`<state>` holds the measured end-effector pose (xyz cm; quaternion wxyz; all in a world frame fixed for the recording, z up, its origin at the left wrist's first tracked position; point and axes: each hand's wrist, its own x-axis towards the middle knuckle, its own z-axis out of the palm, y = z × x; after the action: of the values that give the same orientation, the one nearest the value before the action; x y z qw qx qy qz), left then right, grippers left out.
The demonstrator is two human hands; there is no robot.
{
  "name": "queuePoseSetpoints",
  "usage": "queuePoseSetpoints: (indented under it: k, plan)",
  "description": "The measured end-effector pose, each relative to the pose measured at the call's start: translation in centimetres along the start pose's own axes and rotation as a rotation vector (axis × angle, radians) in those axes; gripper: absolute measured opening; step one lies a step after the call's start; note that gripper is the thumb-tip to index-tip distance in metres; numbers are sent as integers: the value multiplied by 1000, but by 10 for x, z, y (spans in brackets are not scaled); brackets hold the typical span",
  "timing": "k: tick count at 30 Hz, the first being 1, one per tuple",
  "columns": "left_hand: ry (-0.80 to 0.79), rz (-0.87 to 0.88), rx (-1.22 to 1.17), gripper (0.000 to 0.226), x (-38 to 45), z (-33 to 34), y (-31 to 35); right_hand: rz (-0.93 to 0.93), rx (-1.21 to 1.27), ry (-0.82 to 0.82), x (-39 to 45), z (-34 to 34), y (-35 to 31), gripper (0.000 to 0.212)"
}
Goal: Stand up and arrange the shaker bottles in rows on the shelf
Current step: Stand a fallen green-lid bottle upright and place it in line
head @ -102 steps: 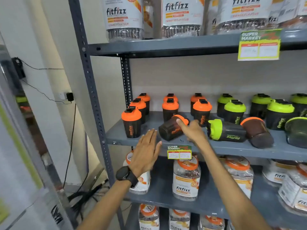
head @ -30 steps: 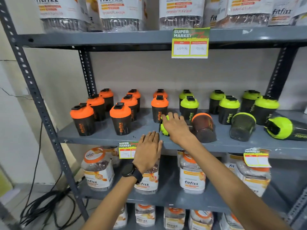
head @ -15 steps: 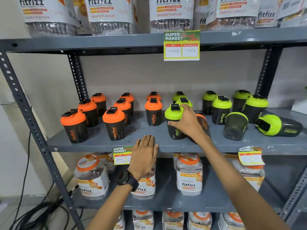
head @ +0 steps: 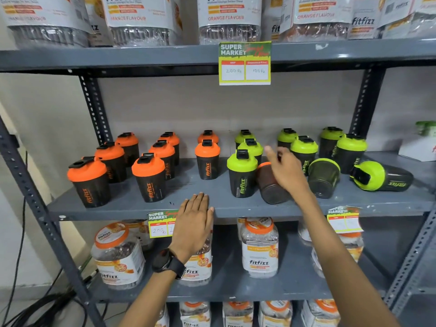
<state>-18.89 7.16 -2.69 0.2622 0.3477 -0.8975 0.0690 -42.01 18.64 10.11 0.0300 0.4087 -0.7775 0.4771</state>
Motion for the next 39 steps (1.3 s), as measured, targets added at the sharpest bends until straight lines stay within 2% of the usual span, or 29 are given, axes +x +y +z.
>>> queuePoseSetpoints:
  k: [2, 4, 6, 8, 10, 13, 15, 19, 21, 25, 27, 34, 39]
  plan:
    - [3, 3, -2, 59, 0, 1, 1, 104, -36, 8, 8, -10, 15, 67]
    - [7, 5, -2, 59, 0, 1, 0, 232, -73, -121, 14, -15, 21, 64]
    - [9, 2, -5, 58, -1, 1, 0, 357, 10, -288, 16, -15, 22, 64]
    - [6, 0, -5, 58, -1, 1, 1, 434, 91, -382, 17, -14, 24, 74]
    - [-1, -6, -5, 59, -1, 0, 2, 474, 114, -415, 18, -11, 27, 75]
    - [-8, -24, -7, 59, -1, -1, 3, 518, 266, -409, 15, -10, 31, 57]
    - [-10, -30, -15, 60, -2, -2, 4, 526, 359, -383, 11, -11, 37, 58]
    - [-12, -26, -15, 60, -2, -3, 3, 466, 351, -261, -3, -13, 47, 58]
    - [-17, -21, -14, 60, -2, -4, 2, 409, 314, -171, -17, -16, 46, 65]
    - [-52, 4, -19, 60, -1, -9, -3, 197, 177, 21, -63, -17, 26, 76]
    - [-70, 18, -12, 63, 0, -12, -5, 90, 192, 86, -89, -13, 6, 79]
    - [-81, -18, 4, 67, -4, -21, -27, -114, 281, 67, -117, 45, -64, 86]
    - [-81, -72, -18, 64, -10, -29, -48, -157, 250, 80, -100, 106, -100, 92]
